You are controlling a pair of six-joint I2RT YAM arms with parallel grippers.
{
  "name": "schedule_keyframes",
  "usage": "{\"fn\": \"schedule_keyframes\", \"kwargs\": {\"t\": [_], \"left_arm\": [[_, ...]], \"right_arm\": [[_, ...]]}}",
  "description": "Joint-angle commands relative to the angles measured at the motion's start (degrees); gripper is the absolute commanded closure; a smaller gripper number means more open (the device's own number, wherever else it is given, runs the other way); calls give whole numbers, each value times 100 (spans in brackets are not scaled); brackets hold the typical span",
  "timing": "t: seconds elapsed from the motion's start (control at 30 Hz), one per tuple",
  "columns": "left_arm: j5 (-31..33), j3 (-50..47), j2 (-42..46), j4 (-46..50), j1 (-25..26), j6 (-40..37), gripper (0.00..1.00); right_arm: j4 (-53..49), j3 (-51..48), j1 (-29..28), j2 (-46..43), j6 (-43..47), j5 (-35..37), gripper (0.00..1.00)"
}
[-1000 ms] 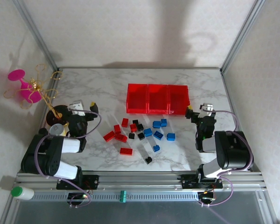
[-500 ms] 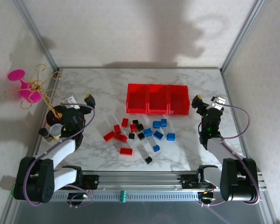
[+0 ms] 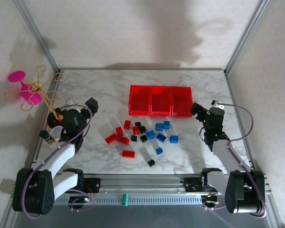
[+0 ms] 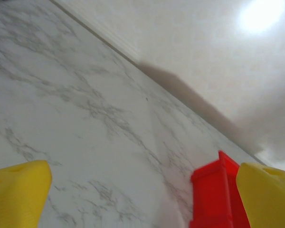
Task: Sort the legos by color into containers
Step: Pick up the lego from the center of the table.
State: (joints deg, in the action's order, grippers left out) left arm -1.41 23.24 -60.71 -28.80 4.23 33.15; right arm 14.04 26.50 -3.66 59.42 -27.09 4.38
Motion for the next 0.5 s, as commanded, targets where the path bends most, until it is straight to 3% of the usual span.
{"fn": "schedule_keyframes", "kwargs": {"t": [0.0,0.47], "left_arm": [[-474,240,168,625,289,128,1],[-255,1192,-232,2820,2279,199,1]], "right_arm": [[-781,173,-244,-251,-168,-195,1],[-1688,-162,-1920,-842,-925,-315,1]]}}
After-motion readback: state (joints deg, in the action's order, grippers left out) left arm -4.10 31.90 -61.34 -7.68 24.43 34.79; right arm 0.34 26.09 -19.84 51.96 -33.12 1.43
